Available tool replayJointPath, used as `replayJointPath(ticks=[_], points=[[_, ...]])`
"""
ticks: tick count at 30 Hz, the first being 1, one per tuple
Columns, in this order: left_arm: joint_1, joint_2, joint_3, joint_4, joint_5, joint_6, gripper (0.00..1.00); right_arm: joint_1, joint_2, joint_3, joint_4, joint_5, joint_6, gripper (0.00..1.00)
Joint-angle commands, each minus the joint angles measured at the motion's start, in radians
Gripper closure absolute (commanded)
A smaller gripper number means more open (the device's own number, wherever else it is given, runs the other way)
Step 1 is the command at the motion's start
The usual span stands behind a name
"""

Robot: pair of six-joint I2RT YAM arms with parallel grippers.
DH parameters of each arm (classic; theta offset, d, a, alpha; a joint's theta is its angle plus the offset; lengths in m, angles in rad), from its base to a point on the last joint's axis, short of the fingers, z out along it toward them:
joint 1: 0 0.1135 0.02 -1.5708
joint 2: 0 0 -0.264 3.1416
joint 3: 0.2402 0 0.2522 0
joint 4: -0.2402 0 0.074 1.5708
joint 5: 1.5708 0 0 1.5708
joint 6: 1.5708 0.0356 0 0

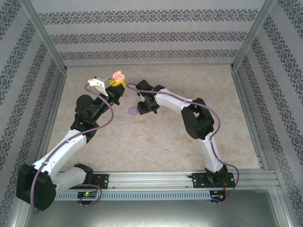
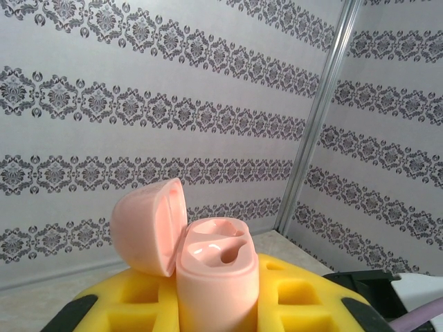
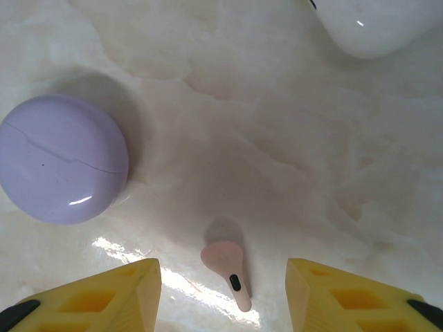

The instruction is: Insert the wireless bluetooth earbuds into the charging case

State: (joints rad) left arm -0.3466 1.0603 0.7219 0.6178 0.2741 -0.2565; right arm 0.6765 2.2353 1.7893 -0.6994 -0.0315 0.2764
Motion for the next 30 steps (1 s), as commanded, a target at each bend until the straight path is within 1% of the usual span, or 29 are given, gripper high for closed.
replayJointPath(ticks=[1,11,20,27,30], points=[[-0.002,-0.029,-0.016,0.044,-0.021,-0.019,1.0,0.008,0.027,0.035,-0.038,0.031,-0.024,0.49],[-0.002,-0.033,-0.041,0.088,-0.03,-0.013,1.0,0.01,0.063,0.055,-0.049,0.031,-0.031,0.52],[-0.002,-0.034,-0.049,0.087,-0.041,-0.011,1.0,0.02,0.093,0.082,-0.068,0.048,-0.043,0.54],[-0.002,-0.034,-0.054,0.086,-0.038,-0.007,1.0,0.026,0.102,0.084,-0.078,0.064,-0.046,0.58],[-0.003,-0.036,-0.057,0.086,-0.038,-0.006,1.0,0.028,0.097,0.078,-0.079,0.065,-0.044,0.58]])
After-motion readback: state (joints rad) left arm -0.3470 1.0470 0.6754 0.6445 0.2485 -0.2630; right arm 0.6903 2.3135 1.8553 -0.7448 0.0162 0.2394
